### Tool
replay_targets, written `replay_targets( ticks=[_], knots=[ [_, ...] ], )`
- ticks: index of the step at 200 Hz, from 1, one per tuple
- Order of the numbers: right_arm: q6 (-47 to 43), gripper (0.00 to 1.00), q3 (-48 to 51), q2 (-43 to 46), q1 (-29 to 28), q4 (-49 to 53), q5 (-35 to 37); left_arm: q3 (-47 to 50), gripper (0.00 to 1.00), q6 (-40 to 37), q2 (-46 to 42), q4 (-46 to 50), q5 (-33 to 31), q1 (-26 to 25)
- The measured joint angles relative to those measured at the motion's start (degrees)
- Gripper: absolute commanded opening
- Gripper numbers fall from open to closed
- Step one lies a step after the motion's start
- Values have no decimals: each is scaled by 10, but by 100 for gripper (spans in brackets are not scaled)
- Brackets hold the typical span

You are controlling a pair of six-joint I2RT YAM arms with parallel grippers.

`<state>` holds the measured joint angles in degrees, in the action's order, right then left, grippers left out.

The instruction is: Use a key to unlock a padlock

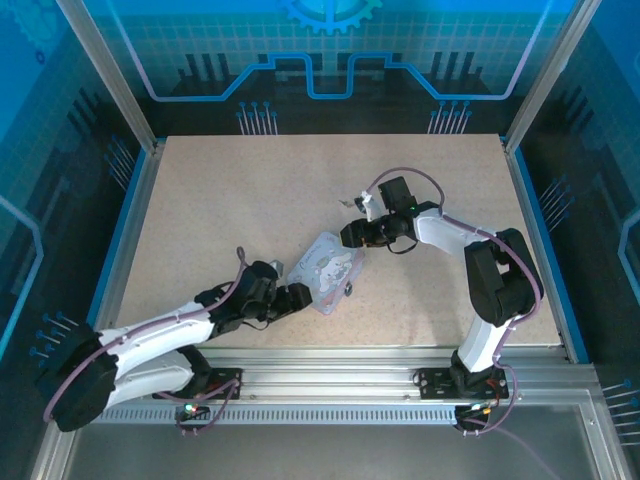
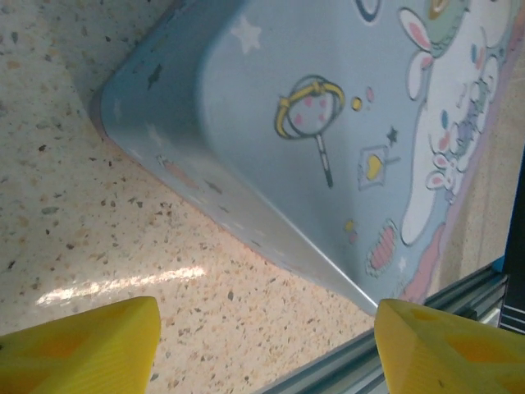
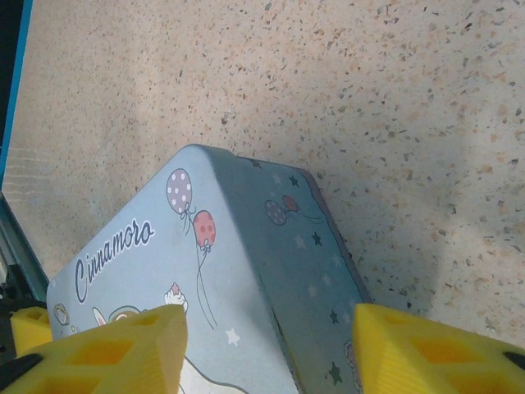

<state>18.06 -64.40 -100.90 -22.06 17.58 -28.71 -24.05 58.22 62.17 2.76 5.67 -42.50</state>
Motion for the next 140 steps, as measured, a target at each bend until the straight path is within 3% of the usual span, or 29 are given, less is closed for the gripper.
replay_targets(
  ticks=[74,140],
  knots=[
    [-8,46,9,2,7,5,3,-57,48,-17,111,-67,5,27],
    [4,42,63,37,22,-25,26,-120,44,-63,179,-63,23,104]
  ],
)
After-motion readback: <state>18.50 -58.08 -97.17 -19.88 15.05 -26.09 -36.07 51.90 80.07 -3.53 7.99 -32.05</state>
